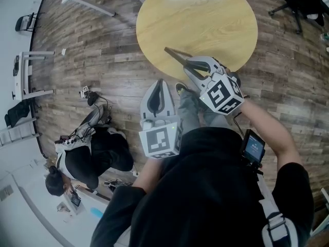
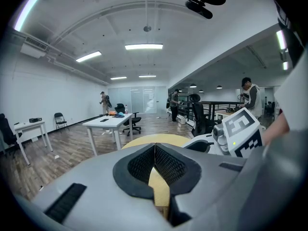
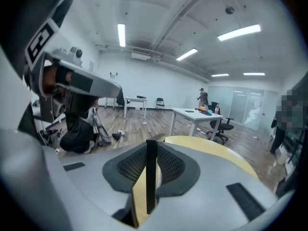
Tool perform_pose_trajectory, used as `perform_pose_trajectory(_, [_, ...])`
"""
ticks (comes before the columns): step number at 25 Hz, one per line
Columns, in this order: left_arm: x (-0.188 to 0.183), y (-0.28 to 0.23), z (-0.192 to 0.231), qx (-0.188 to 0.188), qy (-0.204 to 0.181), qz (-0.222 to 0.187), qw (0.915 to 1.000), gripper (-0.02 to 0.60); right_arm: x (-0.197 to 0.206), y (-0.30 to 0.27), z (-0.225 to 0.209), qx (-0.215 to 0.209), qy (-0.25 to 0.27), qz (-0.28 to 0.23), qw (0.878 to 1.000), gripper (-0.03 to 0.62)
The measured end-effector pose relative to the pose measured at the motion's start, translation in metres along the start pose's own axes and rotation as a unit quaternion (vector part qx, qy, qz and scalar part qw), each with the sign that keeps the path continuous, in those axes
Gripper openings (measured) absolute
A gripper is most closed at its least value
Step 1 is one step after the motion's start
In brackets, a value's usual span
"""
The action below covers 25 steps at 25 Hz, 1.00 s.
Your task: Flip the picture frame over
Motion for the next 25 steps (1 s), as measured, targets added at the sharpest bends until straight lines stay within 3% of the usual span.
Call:
perform_pose_trajectory(3, [-0.001,-0.001,0.001,0.0,-0.003,-0.001,1.0,0.023,0.004,0.0,-0.012,0.009,-0.106,-0.027,0.994,0.075])
perform_pose_trajectory(6, [-0.001,-0.004,0.0,0.001,-0.009,-0.004,1.0,0.023,0.017,0.004,-0.029,0.026,-0.214,-0.042,0.976,0.075])
perform_pose_trajectory(8, [-0.001,-0.005,-0.001,0.002,-0.007,-0.004,1.0,0.023,0.026,0.008,-0.036,0.038,-0.256,-0.04,0.965,0.075])
perform_pose_trajectory(18, [-0.004,-0.014,-0.007,0.013,-0.006,-0.001,0.9999,0.023,0.067,0.031,-0.063,0.096,-0.39,-0.038,0.915,0.075])
perform_pose_trajectory(25, [-0.001,-0.017,-0.009,0.023,-0.008,0.002,0.9997,0.023,0.087,0.044,-0.076,0.131,-0.415,-0.037,0.9,0.072])
Point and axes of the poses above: the fingertips, and each gripper's own axes: y backward along the fingers, z to its left, x out of its underside, the point moved 10 cm from there along y, backward along the fingers, and after that the axes turned 14 degrees about -z, right-handed, at the moved point
